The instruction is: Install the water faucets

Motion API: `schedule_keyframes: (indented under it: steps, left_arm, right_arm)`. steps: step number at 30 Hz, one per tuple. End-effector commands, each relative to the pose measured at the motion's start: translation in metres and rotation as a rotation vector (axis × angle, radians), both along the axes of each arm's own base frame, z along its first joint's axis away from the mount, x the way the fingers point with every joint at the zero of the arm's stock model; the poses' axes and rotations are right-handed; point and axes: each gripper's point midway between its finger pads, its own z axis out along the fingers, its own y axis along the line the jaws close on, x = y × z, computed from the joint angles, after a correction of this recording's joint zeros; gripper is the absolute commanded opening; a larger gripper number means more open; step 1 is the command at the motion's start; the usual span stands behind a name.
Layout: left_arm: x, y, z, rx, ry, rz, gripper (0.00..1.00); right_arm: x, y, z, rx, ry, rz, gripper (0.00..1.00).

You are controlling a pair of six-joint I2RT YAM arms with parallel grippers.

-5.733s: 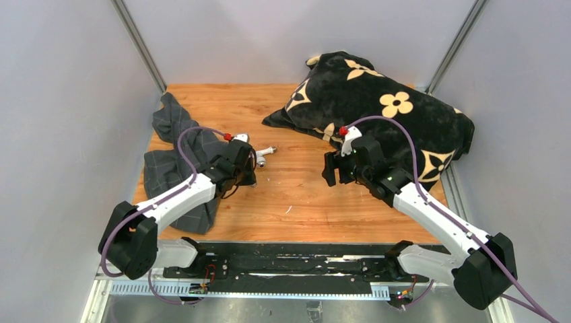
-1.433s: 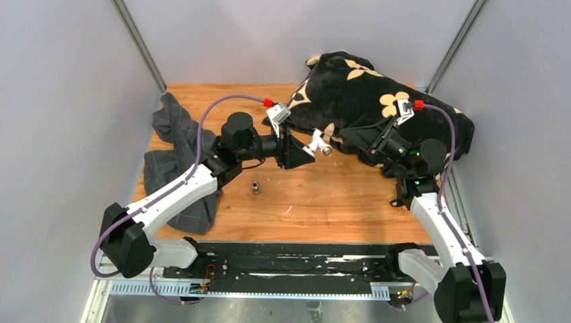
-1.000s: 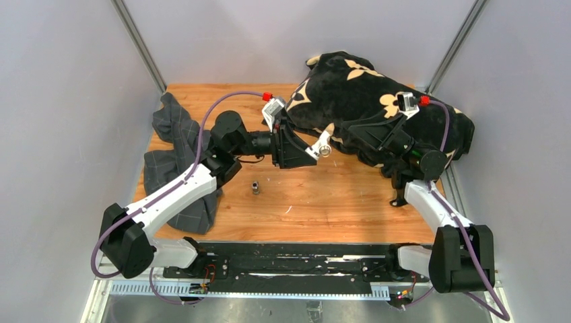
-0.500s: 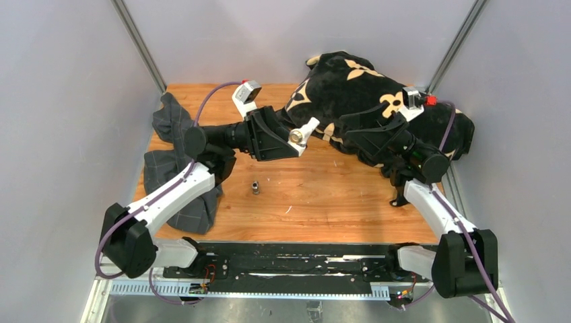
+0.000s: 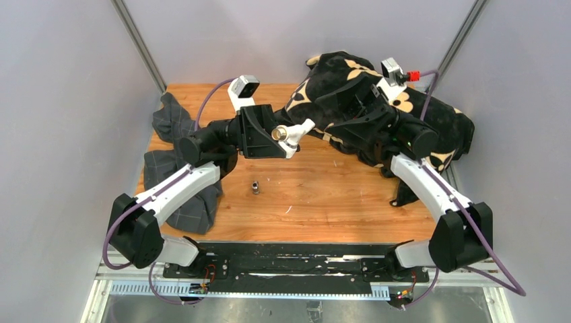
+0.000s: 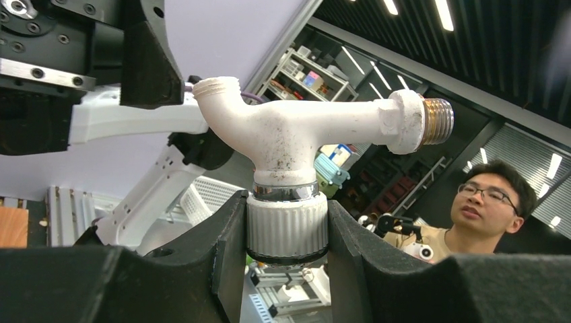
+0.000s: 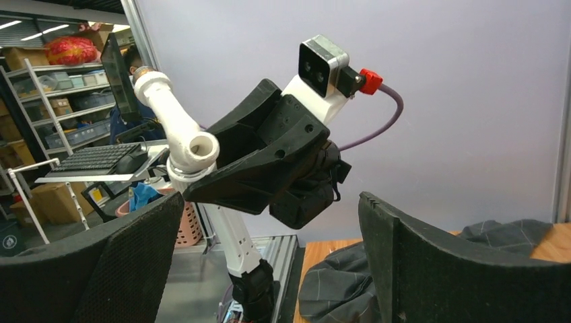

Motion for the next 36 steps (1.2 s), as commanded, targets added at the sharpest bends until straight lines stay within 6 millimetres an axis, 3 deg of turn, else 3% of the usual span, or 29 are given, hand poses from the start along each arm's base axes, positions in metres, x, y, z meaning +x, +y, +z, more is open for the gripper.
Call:
schedule_keyframes:
  steps: [1, 7, 18, 25, 32, 36]
  left_arm:
    - [-0.019, 0.014, 0.019, -0.050, -0.081, -0.023, 0.00]
    - [-0.017, 0.013, 0.019, -0.058, -0.072, -0.018, 0.00]
    - [-0.014, 0.012, 0.022, -0.064, -0.079, -0.014, 0.00]
    - [-0.011, 0.010, 0.022, -0.072, -0.076, -0.007, 0.00]
    - [-0.005, 0.006, 0.020, -0.063, -0.074, -0.009, 0.00]
    - [-0.004, 0.005, 0.021, -0.064, -0.079, -0.008, 0.00]
  right_arm:
    - [-0.020, 0.012, 0.022, 0.012, -0.158, 0.054, 0.99]
    - [-0.026, 0.025, 0.038, 0.044, -0.177, 0.107, 0.99]
    - [-0.047, 0.055, 0.044, 0.075, -0.161, 0.234, 0.99]
    - [-0.059, 0.062, 0.049, 0.078, -0.172, 0.281, 0.98]
    - [-0.076, 0.065, 0.050, 0.083, -0.163, 0.327, 0.93]
    - [-0.085, 0.064, 0.053, 0.090, -0.173, 0.341, 0.84]
